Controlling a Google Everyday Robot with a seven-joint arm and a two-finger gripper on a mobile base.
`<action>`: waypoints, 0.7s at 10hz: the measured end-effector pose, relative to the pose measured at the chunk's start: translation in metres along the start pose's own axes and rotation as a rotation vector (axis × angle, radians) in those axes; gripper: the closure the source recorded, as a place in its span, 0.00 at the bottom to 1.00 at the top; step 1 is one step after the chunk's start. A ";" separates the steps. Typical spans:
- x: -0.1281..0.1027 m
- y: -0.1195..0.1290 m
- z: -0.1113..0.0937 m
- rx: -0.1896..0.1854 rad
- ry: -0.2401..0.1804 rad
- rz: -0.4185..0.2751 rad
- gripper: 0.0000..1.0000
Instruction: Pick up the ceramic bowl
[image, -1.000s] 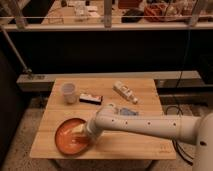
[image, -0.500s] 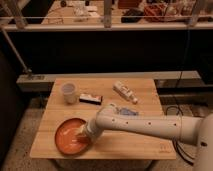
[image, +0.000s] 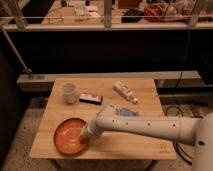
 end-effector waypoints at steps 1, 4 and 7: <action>-0.002 -0.006 -0.009 0.006 -0.001 -0.006 0.82; -0.006 -0.013 -0.022 0.011 0.000 -0.027 0.99; -0.009 -0.029 -0.052 0.015 0.002 -0.049 0.99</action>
